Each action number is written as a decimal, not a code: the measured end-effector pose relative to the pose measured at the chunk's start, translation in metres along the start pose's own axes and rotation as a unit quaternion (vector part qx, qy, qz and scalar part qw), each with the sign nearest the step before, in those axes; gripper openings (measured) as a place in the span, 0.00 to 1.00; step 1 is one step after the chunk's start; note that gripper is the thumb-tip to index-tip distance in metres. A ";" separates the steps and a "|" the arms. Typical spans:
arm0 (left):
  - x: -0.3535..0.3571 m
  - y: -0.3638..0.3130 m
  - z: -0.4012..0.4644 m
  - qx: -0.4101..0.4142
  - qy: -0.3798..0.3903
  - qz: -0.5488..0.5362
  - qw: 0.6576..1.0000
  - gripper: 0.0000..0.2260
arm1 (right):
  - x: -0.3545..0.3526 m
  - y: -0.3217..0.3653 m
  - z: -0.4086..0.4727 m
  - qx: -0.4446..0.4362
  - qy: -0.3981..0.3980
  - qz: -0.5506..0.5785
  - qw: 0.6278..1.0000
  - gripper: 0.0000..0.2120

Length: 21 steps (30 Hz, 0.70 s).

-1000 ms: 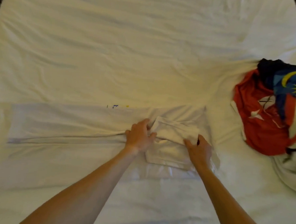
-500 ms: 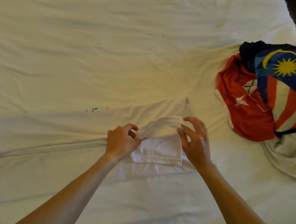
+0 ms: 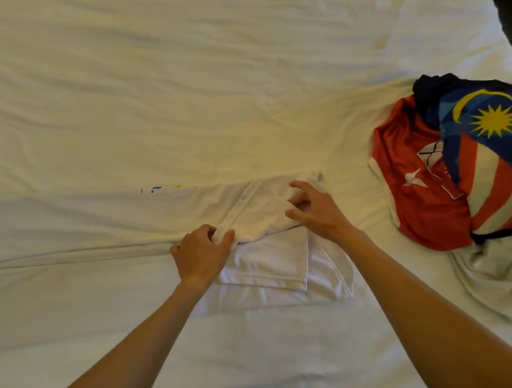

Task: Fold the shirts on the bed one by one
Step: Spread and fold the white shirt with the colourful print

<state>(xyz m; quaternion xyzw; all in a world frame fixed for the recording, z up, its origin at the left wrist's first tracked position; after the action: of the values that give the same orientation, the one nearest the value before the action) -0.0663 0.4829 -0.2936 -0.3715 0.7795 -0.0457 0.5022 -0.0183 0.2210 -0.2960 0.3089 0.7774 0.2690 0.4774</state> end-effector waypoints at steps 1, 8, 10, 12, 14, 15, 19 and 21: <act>0.002 0.000 0.003 -0.012 0.005 -0.005 1.000 0.11 | -0.003 -0.006 -0.003 0.002 -0.005 -0.006 1.000 0.30; 0.008 0.015 0.009 -0.036 0.012 0.001 0.999 0.07 | -0.013 -0.031 -0.024 0.036 -0.140 -0.087 0.986 0.05; 0.012 0.015 0.011 -0.038 0.017 0.008 0.999 0.07 | -0.025 -0.033 -0.018 0.098 -0.233 -0.045 0.966 0.08; 0.016 0.014 0.014 -0.051 0.023 0.020 0.998 0.08 | -0.029 -0.036 0.002 0.174 -0.210 -0.018 0.962 0.18; 0.018 0.014 0.016 -0.063 0.031 0.024 0.997 0.08 | -0.028 -0.036 0.022 0.220 -0.140 -0.037 0.965 0.26; 0.018 0.015 0.017 -0.068 0.035 0.026 0.997 0.07 | -0.028 -0.035 0.030 0.228 -0.121 -0.054 0.965 0.25; 0.020 0.017 0.020 -0.067 0.044 0.047 0.996 0.06 | -0.036 -0.040 0.029 0.238 -0.166 -0.042 0.956 0.14; 0.021 0.018 0.020 -0.062 0.045 0.046 0.996 0.07 | -0.031 -0.039 0.015 0.264 -0.215 -0.023 0.940 0.10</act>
<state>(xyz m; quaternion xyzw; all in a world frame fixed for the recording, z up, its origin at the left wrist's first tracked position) -0.0638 0.4884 -0.3276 -0.3639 0.8187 0.0094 0.4441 -0.0021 0.1740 -0.3114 0.4566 0.7059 -0.0295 0.5407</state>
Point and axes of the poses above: each hand's wrist, its own z-axis towards the middle knuckle, its own x-axis out of the palm, y = z × x, the point moved 4 cm from there along z, towards the middle knuckle, and after that the axes turned 5 degrees about -x, right-handed, at the moved point
